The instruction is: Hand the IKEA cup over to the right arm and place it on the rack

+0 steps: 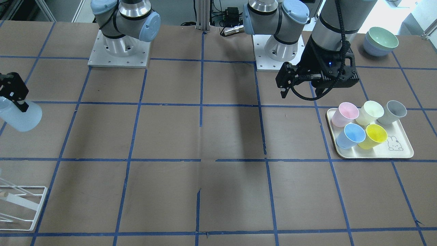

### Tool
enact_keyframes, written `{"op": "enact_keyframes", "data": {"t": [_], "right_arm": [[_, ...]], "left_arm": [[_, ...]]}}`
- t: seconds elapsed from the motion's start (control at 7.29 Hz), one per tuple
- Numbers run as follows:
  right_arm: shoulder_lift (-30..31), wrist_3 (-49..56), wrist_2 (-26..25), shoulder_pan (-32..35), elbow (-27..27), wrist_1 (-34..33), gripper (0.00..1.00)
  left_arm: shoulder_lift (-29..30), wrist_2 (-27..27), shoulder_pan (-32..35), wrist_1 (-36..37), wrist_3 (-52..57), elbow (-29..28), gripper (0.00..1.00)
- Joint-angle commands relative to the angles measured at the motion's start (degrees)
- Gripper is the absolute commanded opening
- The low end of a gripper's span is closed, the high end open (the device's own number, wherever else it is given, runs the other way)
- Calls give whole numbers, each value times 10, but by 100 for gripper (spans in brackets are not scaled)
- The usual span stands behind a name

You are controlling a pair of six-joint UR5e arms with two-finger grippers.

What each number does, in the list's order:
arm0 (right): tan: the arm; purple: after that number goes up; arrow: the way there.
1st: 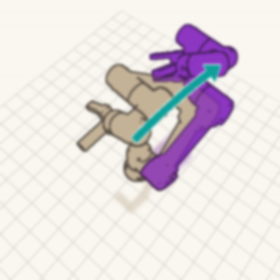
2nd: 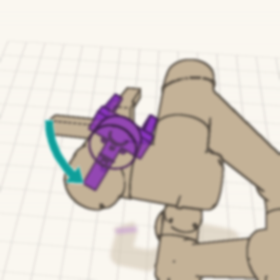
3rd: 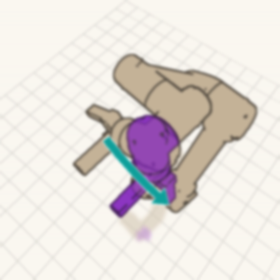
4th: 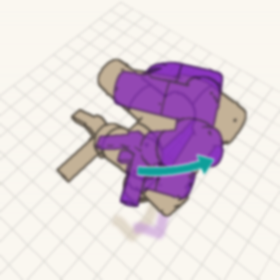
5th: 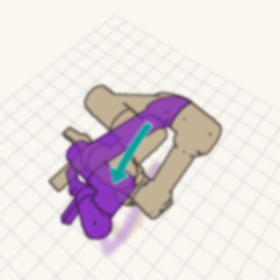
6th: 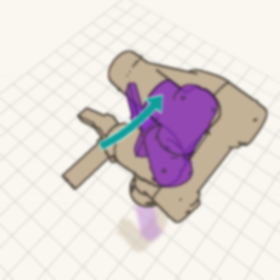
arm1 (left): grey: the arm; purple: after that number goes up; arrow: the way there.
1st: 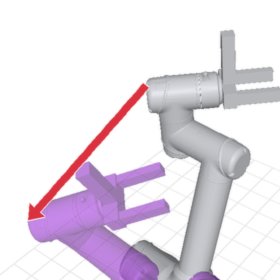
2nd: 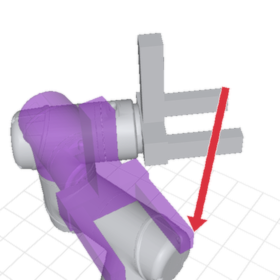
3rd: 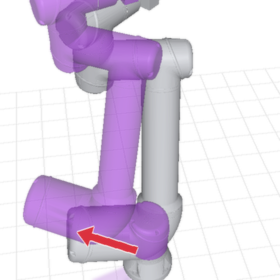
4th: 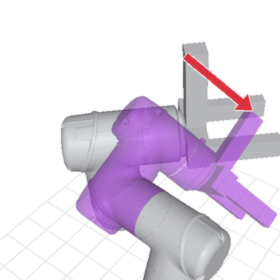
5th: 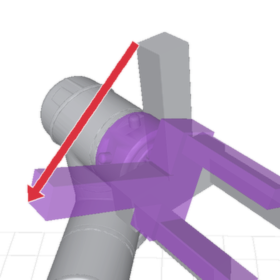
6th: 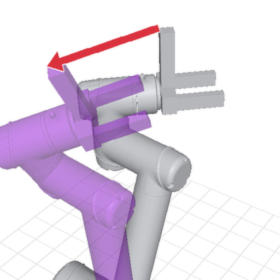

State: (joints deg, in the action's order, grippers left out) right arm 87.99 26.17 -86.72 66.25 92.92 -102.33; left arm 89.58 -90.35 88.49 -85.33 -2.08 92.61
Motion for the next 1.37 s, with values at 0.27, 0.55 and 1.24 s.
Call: {"op": "enact_keyframes", "data": {"t": [0.27,0.55,1.24], "right_arm": [[-85,29,-13,-14,-4,-131,0],[-92,41,-14,-16,-5,-154,0],[-135,61,-11,-32,-5,-206,0]], "left_arm": [[-6,3,2,34,8,10,100],[-7,2,2,34,7,11,100],[-8,3,2,34,8,11,100]]}}
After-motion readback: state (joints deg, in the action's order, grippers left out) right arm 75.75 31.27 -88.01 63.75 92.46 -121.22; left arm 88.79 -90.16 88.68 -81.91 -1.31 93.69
